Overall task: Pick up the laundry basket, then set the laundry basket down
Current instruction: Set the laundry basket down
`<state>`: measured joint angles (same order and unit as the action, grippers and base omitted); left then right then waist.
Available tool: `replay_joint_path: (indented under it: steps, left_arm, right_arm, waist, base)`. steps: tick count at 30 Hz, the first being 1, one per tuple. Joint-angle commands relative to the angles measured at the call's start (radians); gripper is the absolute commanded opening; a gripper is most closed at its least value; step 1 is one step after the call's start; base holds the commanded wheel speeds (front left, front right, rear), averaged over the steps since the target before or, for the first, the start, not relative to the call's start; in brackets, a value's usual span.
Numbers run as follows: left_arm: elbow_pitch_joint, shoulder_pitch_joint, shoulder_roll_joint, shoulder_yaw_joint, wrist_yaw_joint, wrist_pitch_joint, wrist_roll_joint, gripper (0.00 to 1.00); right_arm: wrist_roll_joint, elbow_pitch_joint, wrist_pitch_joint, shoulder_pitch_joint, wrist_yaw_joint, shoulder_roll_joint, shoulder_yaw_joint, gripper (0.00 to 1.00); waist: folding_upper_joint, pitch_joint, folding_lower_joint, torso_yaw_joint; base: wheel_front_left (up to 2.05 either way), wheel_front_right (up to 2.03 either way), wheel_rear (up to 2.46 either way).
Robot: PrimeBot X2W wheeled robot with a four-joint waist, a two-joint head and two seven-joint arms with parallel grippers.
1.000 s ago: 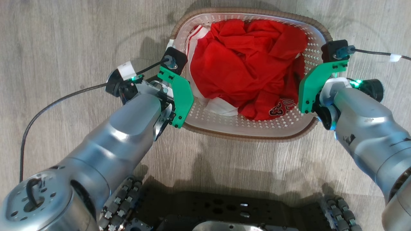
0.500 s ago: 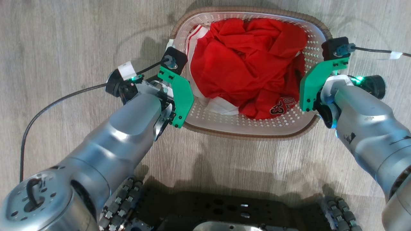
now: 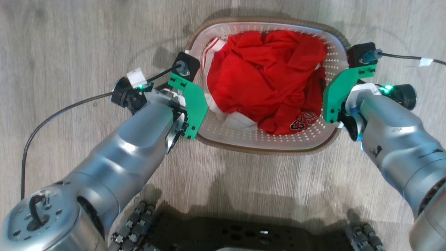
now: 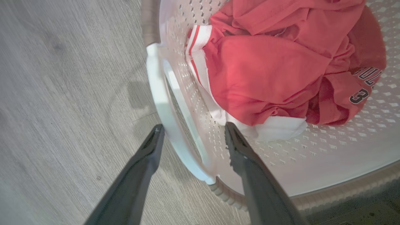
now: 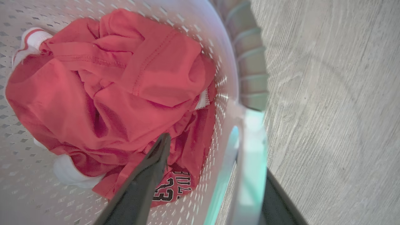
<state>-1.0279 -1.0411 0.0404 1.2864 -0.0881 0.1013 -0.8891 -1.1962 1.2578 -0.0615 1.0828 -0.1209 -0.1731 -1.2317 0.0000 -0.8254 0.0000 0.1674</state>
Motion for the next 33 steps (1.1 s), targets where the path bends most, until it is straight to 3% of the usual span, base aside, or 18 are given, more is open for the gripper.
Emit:
replay_joint_path:
  steps: [1,17,26,30,33]
  left_arm:
    - [-0.002,0.023,0.010,-0.006,0.002,0.002,0.001,1.00]
    - [-0.087,0.108,0.010,-0.010,0.009,-0.043,-0.016,1.00]
    - [-0.126,0.143,0.010,-0.043,0.000,-0.230,-0.060,1.00]
    - [-0.126,0.139,0.010,-0.084,-0.019,-0.339,-0.078,1.00]
    - [-0.079,0.116,0.019,-0.150,-0.044,-0.361,-0.068,1.00]
  right_arm:
    - [0.004,-0.005,-0.001,-0.049,-0.010,0.029,-0.009,1.00]
    - [-0.024,0.025,0.021,-0.137,-0.010,0.063,0.005,1.00]
    - [-0.054,-0.045,-0.160,-0.161,-0.010,0.061,0.053,1.00]
    - [-0.058,-0.122,-0.198,-0.149,-0.010,0.029,0.122,1.00]
    - [0.016,-0.233,-0.200,-0.132,-0.010,-0.023,0.275,1.00]
  waist:
    - [0.0000,0.028,0.0000,-0.005]
    - [0.0000,0.262,0.0000,-0.038]
    - [0.0000,0.451,0.0000,-0.060]
    - [0.0000,0.535,0.0000,-0.069]
    - [0.0000,0.581,0.0000,-0.078]
  base:
    - [0.00,0.00,0.00]
    - [0.00,0.00,0.00]
    - [0.00,0.00,0.00]
    - [0.00,0.00,0.00]
    - [0.00,0.00,0.00]
